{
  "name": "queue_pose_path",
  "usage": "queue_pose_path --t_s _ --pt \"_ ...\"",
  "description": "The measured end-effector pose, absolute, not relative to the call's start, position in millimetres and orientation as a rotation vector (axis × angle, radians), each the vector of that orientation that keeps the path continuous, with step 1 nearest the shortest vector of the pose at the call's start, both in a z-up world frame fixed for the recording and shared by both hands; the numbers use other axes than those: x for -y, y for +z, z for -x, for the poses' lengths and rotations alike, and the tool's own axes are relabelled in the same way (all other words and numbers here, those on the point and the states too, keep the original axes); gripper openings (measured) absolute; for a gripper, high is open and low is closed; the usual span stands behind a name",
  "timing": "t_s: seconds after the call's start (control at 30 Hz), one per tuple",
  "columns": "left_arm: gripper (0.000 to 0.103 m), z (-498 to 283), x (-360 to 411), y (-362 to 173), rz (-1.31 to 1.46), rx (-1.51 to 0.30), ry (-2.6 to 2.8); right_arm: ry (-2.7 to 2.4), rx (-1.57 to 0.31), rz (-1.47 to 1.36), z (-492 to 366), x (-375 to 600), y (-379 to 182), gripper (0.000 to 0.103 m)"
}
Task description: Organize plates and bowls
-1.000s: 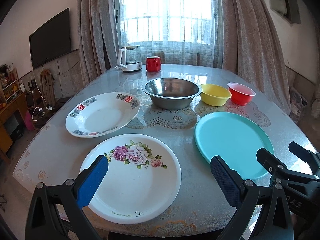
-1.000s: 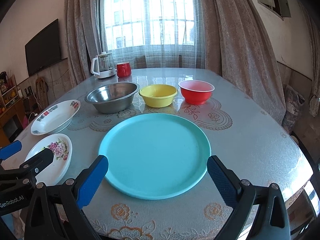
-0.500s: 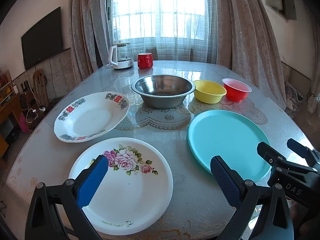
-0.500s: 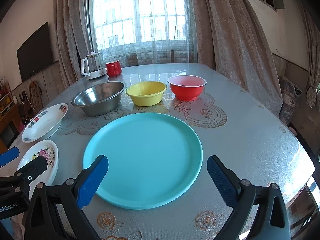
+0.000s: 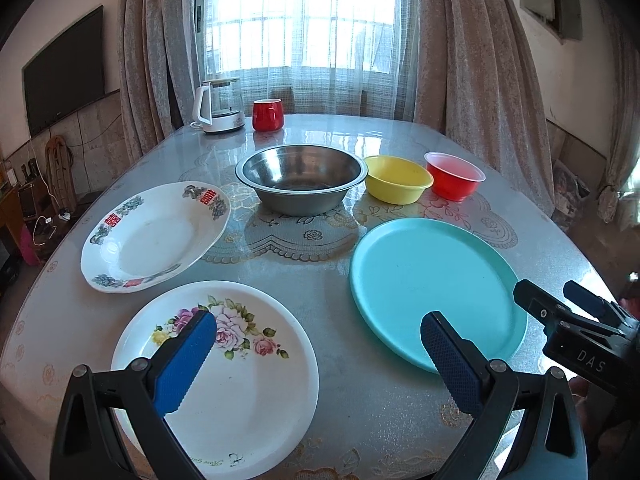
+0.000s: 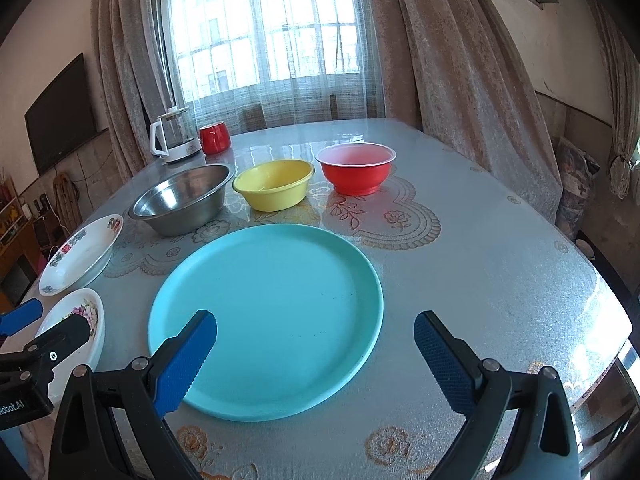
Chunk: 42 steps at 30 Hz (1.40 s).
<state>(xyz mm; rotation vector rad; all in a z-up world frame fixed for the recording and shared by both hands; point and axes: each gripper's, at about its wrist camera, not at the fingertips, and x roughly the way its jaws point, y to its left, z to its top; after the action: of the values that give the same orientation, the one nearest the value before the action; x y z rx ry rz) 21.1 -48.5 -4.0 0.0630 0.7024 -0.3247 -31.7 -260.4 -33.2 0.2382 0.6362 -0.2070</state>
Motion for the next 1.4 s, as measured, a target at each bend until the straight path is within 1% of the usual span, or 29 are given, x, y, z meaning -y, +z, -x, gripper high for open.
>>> queue_pose_path --t_s 0.07,0.13,0.17,0.23,0.27,0.3,0.33,0.37,0.4,0.43,0.47,0.53,0.57,0.6,0.77,0.83,0.87,1.0,1.1,1.27,1.4 --pt "0.1 -28.6 49.2 -0.7 -0.043 -0.721 -0.375 -0.202 -0.641 -0.289 31.7 274.9 -33.5 0.097" --pt "0.093 -37.4 52.1 2.5 -0.034 -0.74 -0.409 -0.202 -0.656 -0.346 29.9 290.2 -36.6 0.086" --pt "0.086 -42.0 53.2 3.4 -0.029 -0.749 -0.423 -0.203 -0.666 -0.373 28.5 297.4 -39.1 0.083" --pt "0.074 -51.4 55.2 4.2 -0.013 -0.773 -0.44 -0.213 -0.688 -0.418 26.6 309.7 -45.3 0.068" --pt "0.063 -56.6 56.5 3.7 -0.005 -0.793 -0.451 -0.219 -0.695 -0.429 26.2 314.5 -48.3 0.064" --pt "0.053 -62.3 58.6 2.4 0.0 -0.818 -0.467 -0.226 -0.703 -0.432 25.5 317.7 -51.4 0.055" --pt "0.049 -67.2 60.6 1.3 0.005 -0.839 -0.48 -0.229 -0.712 -0.433 24.8 319.9 -54.5 0.048" --pt "0.043 -71.4 62.5 0.2 0.006 -0.855 -0.49 -0.228 -0.721 -0.436 24.0 321.6 -57.5 0.045" --pt "0.036 -76.2 64.4 -1.0 0.002 -0.874 -0.501 -0.225 -0.731 -0.438 23.2 322.5 -60.5 0.039" --pt "0.033 -81.1 67.0 -2.4 -0.002 -0.893 -0.506 -0.223 -0.74 -0.44 22.9 322.7 -63.0 0.033" --pt "0.031 -85.7 68.4 -4.1 0.003 -0.909 -0.512 -0.219 -0.746 -0.441 22.5 321.8 -65.1 0.03" --pt "0.029 -95.6 71.4 -8.8 0.01 -0.948 -0.517 -0.205 -0.757 -0.436 20.6 320.8 -68.9 0.023" --pt "0.026 -99.6 73.9 -10.8 0.003 -0.963 -0.515 -0.198 -0.76 -0.429 19.7 320.3 -70.7 0.021" --pt "0.025 -102.6 77.4 -12.7 -0.013 -0.971 -0.512 -0.187 -0.763 -0.425 18.6 319.0 -72.3 0.02" --pt "0.022 -119.5 94.0 -24.3 -0.075 -1.015 -0.512 -0.145 -0.772 -0.409 12.9 316.4 -72.9 0.019" --pt "0.016 -126.9 99.9 -31.9 -0.105 -1.045 -0.502 -0.136 -0.774 -0.401 11.1 315.8 -72.4 0.019" --pt "0.01 -128.6 102.8 -35.2 -0.114 -1.058 -0.51 -0.137 -0.775 -0.394 10.7 315.2 -72.2 0.019" --pt "0.005 -128.4 106.4 -36.3 -0.17 -1.028 -0.491 -0.133 -0.777 -0.386 8.2 316.0 -71.8 0.018" --pt "0.004 -131.7 100.2 -36.5 -0.16 -1.024 -0.477 -0.124 -0.784 -0.394 5.0 317.7 -71.3 0.018" --pt "0.004 -135.9 93.1 -29.1 -0.164 -1.002 -0.478 -0.055 -0.798 -0.398 -7.8 306.6 -69.2 0.013" --pt "0.004 -138.8 87.8 -28.6 -0.191 -0.986 -0.441 -0.049 -0.814 -0.316 -22.6 284.7 -68.4 0.013"
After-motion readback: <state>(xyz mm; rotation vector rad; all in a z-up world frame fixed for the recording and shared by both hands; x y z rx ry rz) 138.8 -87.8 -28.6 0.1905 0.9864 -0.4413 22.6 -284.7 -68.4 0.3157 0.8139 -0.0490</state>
